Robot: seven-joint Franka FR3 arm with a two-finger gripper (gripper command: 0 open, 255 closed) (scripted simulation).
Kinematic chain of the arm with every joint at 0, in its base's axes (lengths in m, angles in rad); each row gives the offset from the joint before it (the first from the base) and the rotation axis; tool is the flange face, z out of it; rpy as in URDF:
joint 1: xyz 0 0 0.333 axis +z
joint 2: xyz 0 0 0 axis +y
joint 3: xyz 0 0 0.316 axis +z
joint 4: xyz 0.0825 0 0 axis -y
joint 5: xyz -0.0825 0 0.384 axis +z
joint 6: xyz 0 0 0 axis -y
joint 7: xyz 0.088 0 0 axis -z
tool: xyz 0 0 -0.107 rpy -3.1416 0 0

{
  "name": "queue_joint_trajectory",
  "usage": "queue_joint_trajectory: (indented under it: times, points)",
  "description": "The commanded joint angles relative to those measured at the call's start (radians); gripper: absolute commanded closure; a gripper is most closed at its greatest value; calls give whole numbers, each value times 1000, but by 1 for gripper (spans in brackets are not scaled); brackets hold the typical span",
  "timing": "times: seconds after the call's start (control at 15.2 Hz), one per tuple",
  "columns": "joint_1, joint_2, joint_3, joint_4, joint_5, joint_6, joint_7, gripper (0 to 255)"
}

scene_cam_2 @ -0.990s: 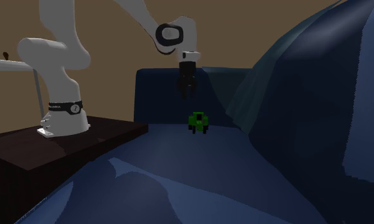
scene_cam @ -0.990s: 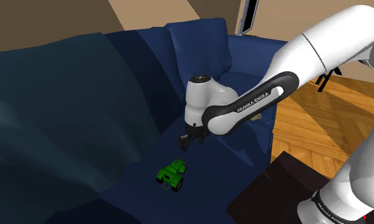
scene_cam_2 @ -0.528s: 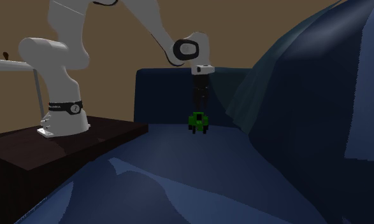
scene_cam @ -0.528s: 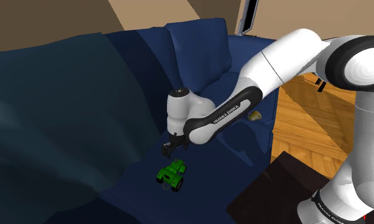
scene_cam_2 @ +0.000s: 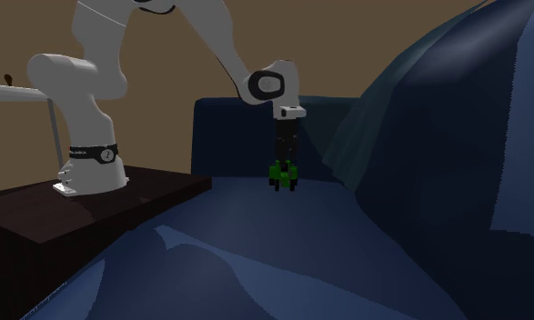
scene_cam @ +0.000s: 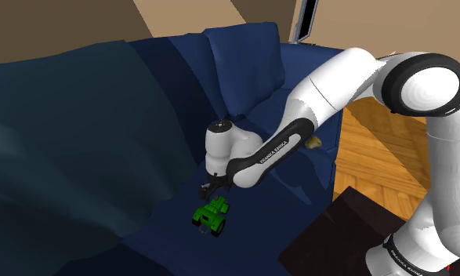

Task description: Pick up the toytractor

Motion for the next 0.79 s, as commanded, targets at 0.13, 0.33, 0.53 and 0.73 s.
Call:
queue_joint_trajectory:
  times: [0.13,0.33,0.53,0.73]
  points:
    - [3,4,-1,1,-2,3,3,255]
    - [3,4,-1,2,-2,3,3,255]
    - [3,4,-1,2,-2,3,3,255]
    - [-5,-16,7,0,9,-15,-6,255]
